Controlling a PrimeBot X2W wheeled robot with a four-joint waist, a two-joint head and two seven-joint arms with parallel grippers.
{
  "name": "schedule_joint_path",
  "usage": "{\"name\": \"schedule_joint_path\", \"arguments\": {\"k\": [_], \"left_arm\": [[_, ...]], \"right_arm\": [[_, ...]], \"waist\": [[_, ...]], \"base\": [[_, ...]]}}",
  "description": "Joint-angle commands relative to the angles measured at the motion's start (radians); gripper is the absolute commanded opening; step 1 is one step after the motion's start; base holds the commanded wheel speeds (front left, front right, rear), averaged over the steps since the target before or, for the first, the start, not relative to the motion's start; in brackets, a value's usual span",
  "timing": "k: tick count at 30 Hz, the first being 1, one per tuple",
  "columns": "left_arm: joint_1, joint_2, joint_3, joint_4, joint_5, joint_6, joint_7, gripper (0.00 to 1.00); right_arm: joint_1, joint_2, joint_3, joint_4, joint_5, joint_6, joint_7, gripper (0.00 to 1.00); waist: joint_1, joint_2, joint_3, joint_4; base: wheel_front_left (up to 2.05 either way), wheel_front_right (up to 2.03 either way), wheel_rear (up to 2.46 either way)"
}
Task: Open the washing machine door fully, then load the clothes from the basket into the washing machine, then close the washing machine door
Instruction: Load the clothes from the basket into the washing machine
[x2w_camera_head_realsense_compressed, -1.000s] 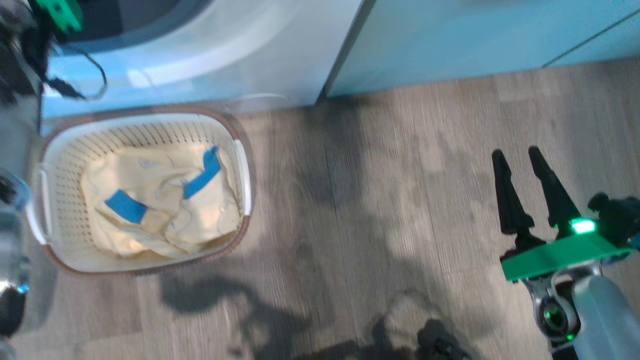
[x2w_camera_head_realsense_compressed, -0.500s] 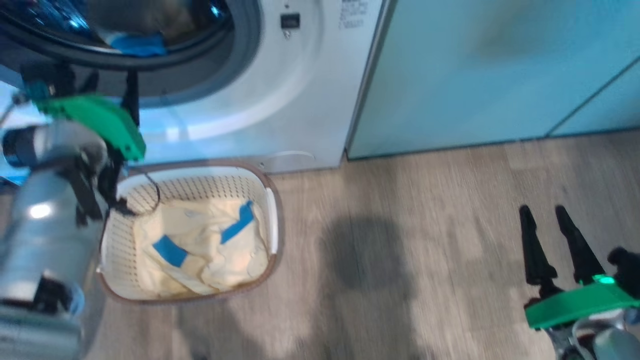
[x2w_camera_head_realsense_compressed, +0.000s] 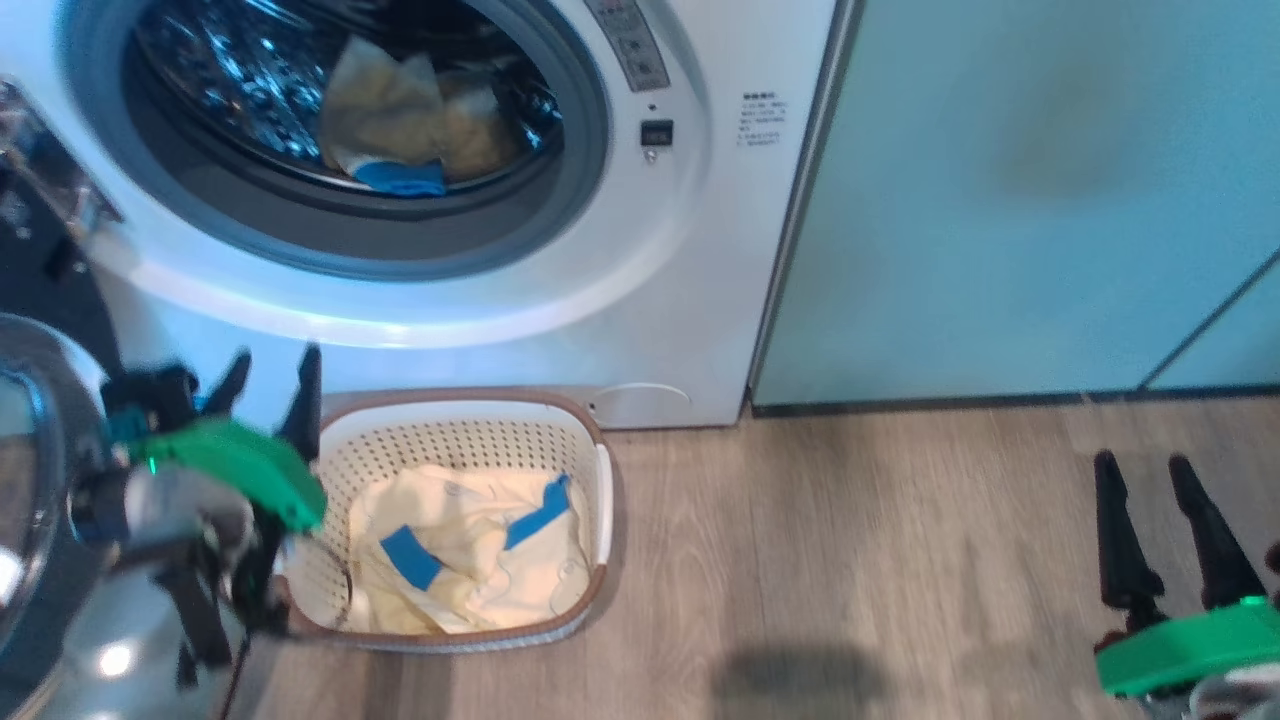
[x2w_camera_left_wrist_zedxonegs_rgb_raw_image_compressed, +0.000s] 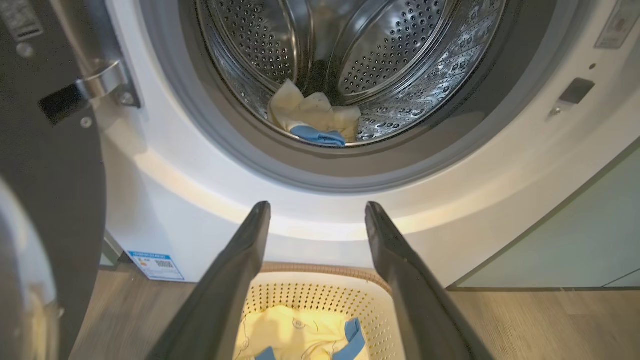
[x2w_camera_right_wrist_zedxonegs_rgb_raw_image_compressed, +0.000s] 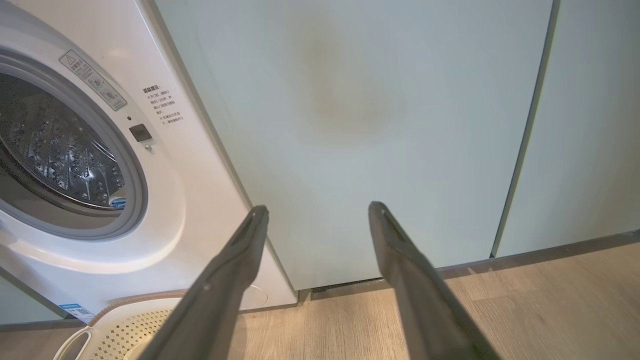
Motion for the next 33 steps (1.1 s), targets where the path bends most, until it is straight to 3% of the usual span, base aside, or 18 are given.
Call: {"name": "schedule_joint_path", "arguments": {"k": [1, 17, 33], "left_arm": [[-0.001, 0.037, 0.048, -0.047, 0.007, 0.003, -0.010, 1.00], [0.368, -0.043, 0.219, -0.362, 0.121, 0.011, -0.010, 1.00], [0.450, -0.104, 0.293, -0.412, 0.170, 0.000, -0.010, 1.00]], "right_arm": [[0.007, -0.022, 0.011, -0.031, -0.007, -0.003, -0.010, 1.00], [0.086, -0.008, 0.026, -0.020, -0.008, -0.003, -0.010, 1.00], [0.107, -0.018, 0.038, -0.022, -0.008, -0.003, -0.010, 1.00]], "waist": [[0.0001, -0.0001, -0.024, 0.021], [0.0001, -0.0001, -0.126, 0.039], [0.0001, -0.0001, -0.159, 0.022]], "base": [[0.00, 0.00, 0.00], [0.00, 0.00, 0.00], [0.00, 0.00, 0.00]]}}
